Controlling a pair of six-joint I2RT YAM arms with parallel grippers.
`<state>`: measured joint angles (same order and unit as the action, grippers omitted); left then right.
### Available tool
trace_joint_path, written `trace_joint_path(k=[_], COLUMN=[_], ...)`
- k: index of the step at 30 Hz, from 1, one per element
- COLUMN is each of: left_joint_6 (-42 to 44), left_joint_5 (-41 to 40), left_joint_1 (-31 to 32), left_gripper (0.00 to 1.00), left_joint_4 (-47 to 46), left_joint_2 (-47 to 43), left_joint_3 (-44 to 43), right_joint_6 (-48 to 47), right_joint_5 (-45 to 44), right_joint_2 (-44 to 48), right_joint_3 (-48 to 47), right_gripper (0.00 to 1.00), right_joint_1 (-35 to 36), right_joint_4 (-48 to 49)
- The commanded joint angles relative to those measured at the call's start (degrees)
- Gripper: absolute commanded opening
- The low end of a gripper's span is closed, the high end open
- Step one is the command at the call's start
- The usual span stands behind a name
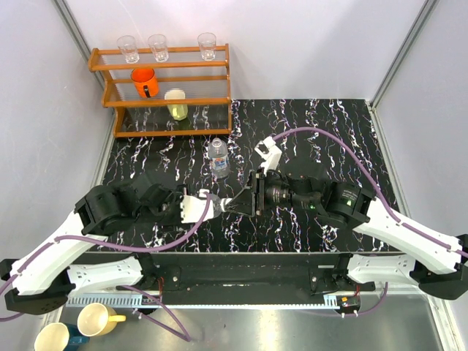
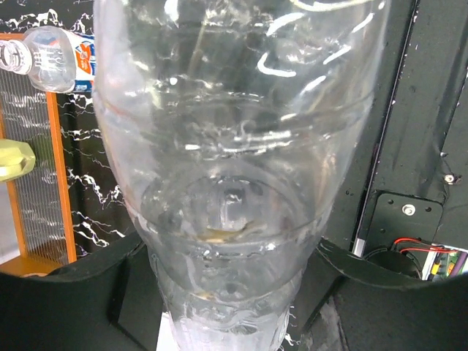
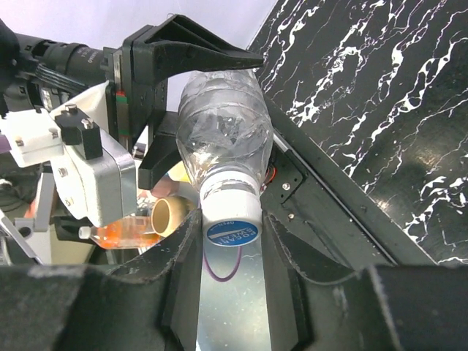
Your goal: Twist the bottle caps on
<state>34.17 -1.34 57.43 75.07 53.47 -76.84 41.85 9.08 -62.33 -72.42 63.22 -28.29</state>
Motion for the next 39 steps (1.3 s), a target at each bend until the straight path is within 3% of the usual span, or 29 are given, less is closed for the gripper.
trace_joint_path(k=[1,7,10,13,14,20,27,29,32,33,34,36,39], left_joint_6=[-2.36,-2.88,-3.32,-4.55,-4.9,-11.4,-20.27,-25.54,-37.21,-40.73,-47.2,-51.99,-53.86], left_joint_5=[1.08,6.7,9.86,11.89,12.94,18.82,32.44,40.78,50.98,53.09,55.98,56.36,58.12], left_joint_1=[0.14,0.05,0.05,0.05,0.05,-1.35,-5.2,-7.41,-11.54,-13.03,-13.57,-13.75,-13.75], left_gripper=[0.59,0.59,0.59,0.59,0.58,0.54,0.52,0.52,0.52,0.52,0.52,0.52,0.53], left_joint_4=[-10.91,-9.42,-8.89,-8.62,-8.71,-11.52,-19.41,-22.93,-36.26,-46.84,-52.77,-66.89,-72.51], left_joint_2=[0.14,-0.65,-0.74,-0.65,-0.74,-1.44,1.19,1.63,0.94,-0.55,-1.52,-4.41,-4.96], left_joint_3=[-2.09,-3.76,-4.81,-5.25,-5.25,-6.3,-12.63,-12.2,-6.85,-1.35,1.66,7.64,13.11], right_joint_6=[5.18,2.63,0.17,-2.38,-3.17,-16.23,-36.38,-41.55,-47.53,-48.51,-49.39,-51.16,-52.74], right_joint_5=[3.49,-1.25,-3.53,-4.33,-4.77,-8.03,4.16,6.55,9.98,13.12,14.29,16.83,16.67], right_joint_2=[-1.92,-1.13,-0.69,-0.6,-0.34,2.46,8.18,8.54,7.05,6.52,4.86,3.1,-0.07], right_joint_3=[-4.21,-7.82,-10.1,-12.56,-14.05,-19.07,-16.44,-16.43,-19.33,-20.29,-22.56,-24.6,-27.68], right_gripper=[0.39,0.54,0.66,0.86,0.99,0.99,1.0,1.0,1.0,1.0,1.0,1.0,1.0], right_joint_1=[0.94,0.94,0.94,0.94,0.94,0.94,0.94,0.94,1.03,0.94,0.94,0.94,0.85], right_joint_4=[6.33,2.29,0.09,-1.23,-1.76,-7.04,1.81,4.11,6.4,6.76,6.76,6.76,6.67])
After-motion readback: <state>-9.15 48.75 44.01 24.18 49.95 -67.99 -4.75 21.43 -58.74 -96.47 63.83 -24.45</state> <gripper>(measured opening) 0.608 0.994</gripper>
